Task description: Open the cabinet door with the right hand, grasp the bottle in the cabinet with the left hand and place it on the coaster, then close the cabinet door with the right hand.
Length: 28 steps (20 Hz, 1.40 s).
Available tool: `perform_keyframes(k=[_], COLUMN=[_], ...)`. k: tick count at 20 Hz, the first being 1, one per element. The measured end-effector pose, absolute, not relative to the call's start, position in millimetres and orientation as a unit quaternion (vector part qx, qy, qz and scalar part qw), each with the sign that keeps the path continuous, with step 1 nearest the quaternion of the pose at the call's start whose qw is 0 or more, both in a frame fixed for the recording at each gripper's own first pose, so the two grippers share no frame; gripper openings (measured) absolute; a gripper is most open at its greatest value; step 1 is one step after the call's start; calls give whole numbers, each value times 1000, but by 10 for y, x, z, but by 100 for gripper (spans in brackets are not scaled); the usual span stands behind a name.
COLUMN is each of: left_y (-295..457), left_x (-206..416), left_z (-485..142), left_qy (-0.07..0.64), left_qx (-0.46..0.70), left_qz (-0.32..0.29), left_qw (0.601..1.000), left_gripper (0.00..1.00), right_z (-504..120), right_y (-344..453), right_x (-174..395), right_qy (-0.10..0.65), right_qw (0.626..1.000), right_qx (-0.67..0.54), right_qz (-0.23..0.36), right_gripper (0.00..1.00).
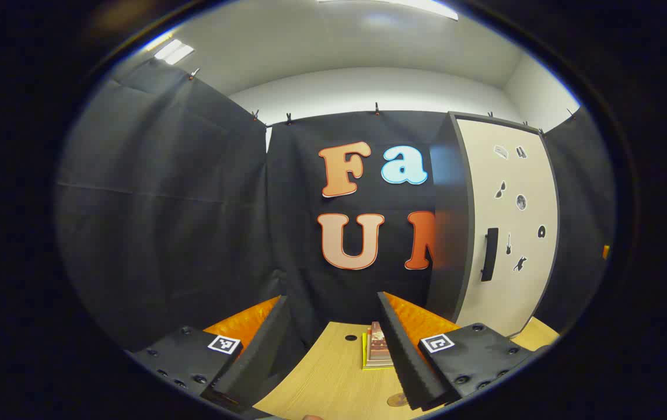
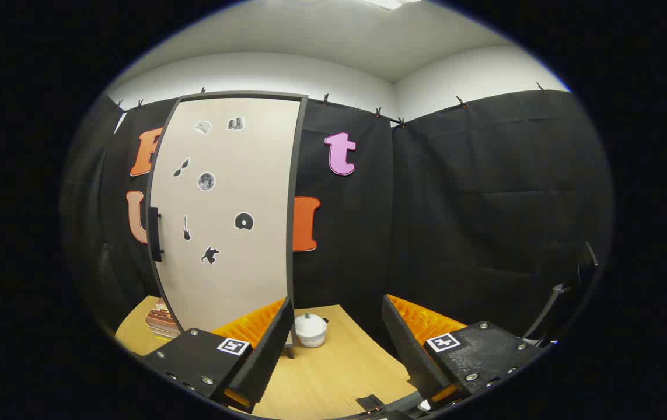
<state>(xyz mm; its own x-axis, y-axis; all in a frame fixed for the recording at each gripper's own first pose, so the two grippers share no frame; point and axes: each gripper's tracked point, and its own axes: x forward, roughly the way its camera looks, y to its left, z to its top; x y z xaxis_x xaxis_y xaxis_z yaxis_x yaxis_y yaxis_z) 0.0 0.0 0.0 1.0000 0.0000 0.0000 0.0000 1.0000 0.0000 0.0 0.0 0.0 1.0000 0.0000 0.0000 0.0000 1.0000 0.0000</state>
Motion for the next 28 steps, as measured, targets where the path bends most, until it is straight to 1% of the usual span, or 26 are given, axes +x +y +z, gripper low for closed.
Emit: perform_keyframes(k=[3, 5, 6, 7, 8, 9, 10, 12, 14, 15, 16, 18, 19, 20, 24, 27, 28], left_y=[-24, -30, -12, -8, 21, 41, 66, 75, 65, 113, 169, 279, 314, 376, 619, 842, 927], left_x=[-111, -139, -154, -173, -189, -198, -197, -172, -115, -80, -40, 52, 93, 152, 235, 249, 240], left_z=[-51, -114, -108, -85, -45, 2, 53, 165, 256, 290, 306, 343, 381, 404, 428, 375, 370], left_qy=[14, 25, 28, 26, 21, 15, 10, 3, -3, -6, -8, -9, -13, -16, -22, -19, -19], left_qx=[-41, -55, -51, -40, -23, -7, 7, 17, 15, 16, 19, 21, 20, 21, 28, 38, 39], left_qz=[2, 6, 10, 15, 21, 27, 32, 35, 25, 22, 21, 16, 11, 10, 1, 6, 10], left_qw=[999, 998, 998, 999, 999, 1000, 999, 999, 1000, 1000, 1000, 1000, 1000, 1000, 999, 999, 999], left_gripper=[94, 94, 97, 94, 93, 100, 93, 100, 97, 100, 96, 97, 94, 97, 96, 96, 93], right_z=[-39, -48, -50, -48, -34, -23, -18, 12, 51, 75, 105, 156, 183, 198, 285, 356, 380], right_y=[-73, -85, -85, -80, -74, -51, -27, 46, 138, 172, 214, 327, 395, 453, 810, 1230, 1369], right_x=[17, 45, 65, 86, 113, 134, 158, 179, 182, 173, 158, 106, 83, 70, 29, 45, 57], right_qy=[8, 9, 10, 10, 10, 11, 12, 12, 11, 10, 9, 7, 4, 3, 0, -2, -3], right_qw=[1000, 1000, 1000, 999, 999, 999, 999, 999, 999, 999, 999, 999, 999, 999, 999, 998, 997], right_qx=[18, 19, 16, 12, 9, 7, 7, 6, 4, 3, 3, 5, 4, 4, 14, 32, 34], right_qz=[10, 20, 25, 29, 34, 38, 42, 48, 51, 49, 47, 46, 45, 41, 39, 60, 68], right_gripper=[95, 94, 94, 94, 94, 94, 95, 94, 94, 94, 94, 94, 94, 94, 94, 94, 94])
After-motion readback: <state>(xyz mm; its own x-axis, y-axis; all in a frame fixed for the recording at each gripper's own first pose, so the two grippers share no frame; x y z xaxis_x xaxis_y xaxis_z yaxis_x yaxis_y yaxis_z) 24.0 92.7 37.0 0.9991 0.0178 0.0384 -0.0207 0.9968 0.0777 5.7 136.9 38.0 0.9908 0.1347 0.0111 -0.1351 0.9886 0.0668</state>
